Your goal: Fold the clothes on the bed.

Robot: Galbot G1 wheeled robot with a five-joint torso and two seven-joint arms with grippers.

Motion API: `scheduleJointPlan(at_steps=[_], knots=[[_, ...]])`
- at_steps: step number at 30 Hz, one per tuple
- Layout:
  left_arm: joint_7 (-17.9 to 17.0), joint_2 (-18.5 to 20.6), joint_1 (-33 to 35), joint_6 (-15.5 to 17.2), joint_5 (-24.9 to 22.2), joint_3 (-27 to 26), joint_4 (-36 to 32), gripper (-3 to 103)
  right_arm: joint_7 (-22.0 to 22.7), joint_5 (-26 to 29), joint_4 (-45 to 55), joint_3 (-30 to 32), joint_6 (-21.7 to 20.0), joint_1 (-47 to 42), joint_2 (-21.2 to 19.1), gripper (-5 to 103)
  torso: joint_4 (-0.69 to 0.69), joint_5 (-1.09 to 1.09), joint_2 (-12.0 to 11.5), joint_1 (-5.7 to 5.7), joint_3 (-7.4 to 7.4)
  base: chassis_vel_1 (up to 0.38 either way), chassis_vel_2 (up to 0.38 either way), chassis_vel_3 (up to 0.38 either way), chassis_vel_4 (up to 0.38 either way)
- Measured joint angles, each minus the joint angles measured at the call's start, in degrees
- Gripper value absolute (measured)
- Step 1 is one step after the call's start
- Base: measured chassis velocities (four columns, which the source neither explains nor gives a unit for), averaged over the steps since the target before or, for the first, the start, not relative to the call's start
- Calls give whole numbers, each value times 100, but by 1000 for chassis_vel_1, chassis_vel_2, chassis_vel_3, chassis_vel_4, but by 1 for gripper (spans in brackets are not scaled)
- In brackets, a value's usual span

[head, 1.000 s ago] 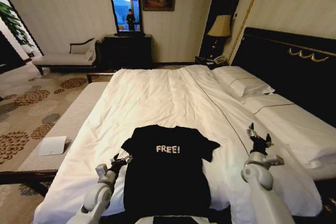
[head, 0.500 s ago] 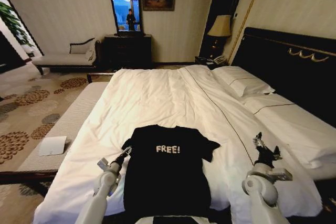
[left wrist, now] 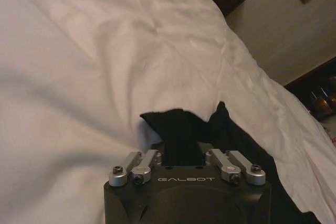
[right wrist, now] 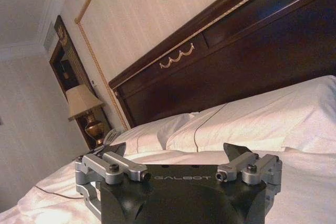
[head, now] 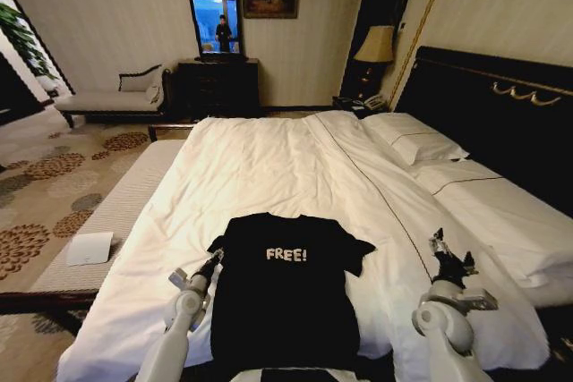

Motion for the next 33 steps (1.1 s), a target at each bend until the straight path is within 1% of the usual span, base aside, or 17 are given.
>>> scheduleJointPlan(at_steps=[1, 2, 4, 5, 7, 8, 10, 13, 17, 18, 22, 33], knots=[[-5, 25, -4, -1, 8, -16, -4, 26, 0, -8, -1, -14, 2, -1, 9, 100, 0, 0, 0, 0, 0, 0, 0, 0, 0], [-5, 25, -4, -1, 8, -16, -4, 26, 0, -8, -1, -14, 2, -1, 9, 100, 0, 0, 0, 0, 0, 0, 0, 0, 0], [-28, 63, -25, -14, 65, -38, 3, 16, 0, -26, -2, -33, 5, -2, 20, 100, 0, 0, 0, 0, 0, 0, 0, 0, 0], [-38, 78, -34, -21, 85, -47, 8, 16, 2, -30, -2, -38, 5, -4, 22, 100, 0, 0, 0, 0, 0, 0, 0, 0, 0], [-43, 91, -35, -22, 83, -58, 7, 5, 8, -36, 1, -43, 5, -9, 23, 100, 0, -1, 0, 0, 0, 0, 0, 0, 0], [-43, 91, -35, -22, 83, -58, 7, 5, 8, -36, 1, -43, 5, -9, 23, 100, 0, -1, 0, 0, 0, 0, 0, 0, 0], [-44, 106, -34, -22, 53, -95, -41, 1, 11, -44, 17, -46, 6, -24, 23, 100, 0, -1, 0, 0, 0, 0, 0, 0, 0], [-41, 149, -49, -22, 3, -147, -76, 0, 16, -48, 32, -46, 7, -39, 34, 100, 1, -1, 0, 0, 0, 0, 0, 0, 0], [-8, 352, -203, -21, -133, -322, -63, 0, 31, -48, 104, -62, 8, -86, 81, 100, 0, -1, 0, 0, 0, 0, 0, 0, 0], [-8, 352, -203, -21, -133, -322, -63, 0, 31, -48, 104, -62, 8, -86, 81, 100, 0, -1, 0, 0, 0, 0, 0, 0, 0], [15, 574, -376, -13, -290, -576, 136, 0, 47, -69, 137, -115, 3, -101, 132, 100, 0, -1, 0, 0, 0, 0, 0, 0, 0], [30, 556, -600, -82, -360, -657, 559, 0, 89, -228, 101, -218, -23, -103, 189, 100, 0, 0, 0, 0, 0, 0, 0, 0, 0]])
